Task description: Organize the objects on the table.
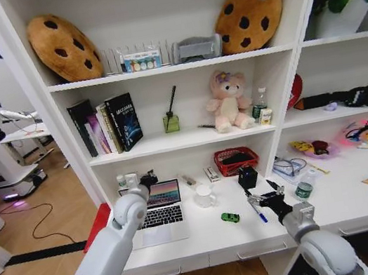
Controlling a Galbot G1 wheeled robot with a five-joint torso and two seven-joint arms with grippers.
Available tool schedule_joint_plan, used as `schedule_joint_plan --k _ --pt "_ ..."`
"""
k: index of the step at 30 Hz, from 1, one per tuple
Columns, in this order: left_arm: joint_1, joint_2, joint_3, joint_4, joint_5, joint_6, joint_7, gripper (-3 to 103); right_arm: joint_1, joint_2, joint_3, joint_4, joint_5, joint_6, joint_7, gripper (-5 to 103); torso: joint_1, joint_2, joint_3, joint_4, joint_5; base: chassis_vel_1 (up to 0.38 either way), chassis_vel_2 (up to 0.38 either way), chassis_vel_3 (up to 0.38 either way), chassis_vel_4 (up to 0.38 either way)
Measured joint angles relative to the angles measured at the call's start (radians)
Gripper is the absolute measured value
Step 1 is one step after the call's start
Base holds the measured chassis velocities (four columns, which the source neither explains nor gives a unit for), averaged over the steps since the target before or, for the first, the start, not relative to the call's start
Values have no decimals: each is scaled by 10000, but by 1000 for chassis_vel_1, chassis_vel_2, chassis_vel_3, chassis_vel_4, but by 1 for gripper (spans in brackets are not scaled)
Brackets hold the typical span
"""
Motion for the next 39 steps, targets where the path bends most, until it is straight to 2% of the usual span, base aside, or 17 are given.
schedule_joint_plan --k 9,13,16,19,23,24,26,29,31,32,33,35,36,37,38,39 --pt "-173 265 3 440 -258 400 -144 0 53 137 20 -180 12 50 30 100 -1 0 0 1 -1 0 0 0 0" --pt "53 591 -26 79 -402 471 -138 0 24 149 20 -231 -20 69 61 100 -1 0 0 1 -2 0 0 0 0" --pt "717 963 -42 -795 -491 467 -289 0 14 146 2 -237 -20 70 126 100 -1 1 -2 1 -1 0 0 0 0" --pt "890 1027 -51 -942 -540 467 -353 0 9 145 -6 -238 -19 70 133 100 -2 1 -2 -1 0 0 0 0 0" --pt "2312 1366 -369 -2009 -991 463 -777 0 -48 168 -46 -257 -40 72 143 100 -2 1 -2 2 -2 0 0 0 0" --pt "2312 1366 -369 -2009 -991 463 -777 0 -48 168 -46 -257 -40 72 143 100 -2 1 -2 2 -2 0 0 0 0" --pt "3214 1452 -629 -2474 -1289 453 -990 0 -114 267 -131 -362 -201 132 131 100 -3 2 -2 0 1 0 0 0 0" --pt "3700 1449 -781 -2549 -1294 452 -1035 0 -152 331 -201 -409 -298 180 112 100 -3 2 -2 -1 -1 0 0 0 0" --pt "4936 1262 -1300 -2578 -954 449 -959 0 -229 476 -398 -465 -490 236 77 100 -3 2 -2 1 -2 0 0 0 0" --pt "4936 1262 -1300 -2578 -954 449 -959 0 -229 476 -398 -465 -490 236 77 100 -3 2 -2 1 -2 0 0 0 0" --pt "5303 1160 -1497 -2573 -687 449 -790 0 -249 497 -457 -465 -534 248 70 100 -2 2 -2 1 -2 0 0 0 0" --pt "5823 907 -2065 -2507 202 152 243 0 -265 498 -530 -404 -561 261 58 100 -3 2 -2 3 0 0 0 0 0" --pt "5823 907 -2065 -2507 202 152 243 0 -265 498 -530 -404 -561 261 58 100 -3 2 -2 3 0 0 0 0 0" --pt "5966 732 -2570 -2364 1232 -548 1618 3 -269 472 -552 -281 -545 262 54 100 -3 2 -1 2 -5 0 0 0 0" --pt "5991 643 -2961 -2241 2015 -1166 2488 3 -281 457 -553 -191 -534 262 54 100 -3 2 -1 -1 -6 0 0 0 0" --pt "5991 643 -2961 -2241 2015 -1166 2488 3 -281 457 -553 -191 -534 262 54 100 -3 2 -1 -1 -6 0 0 0 0"
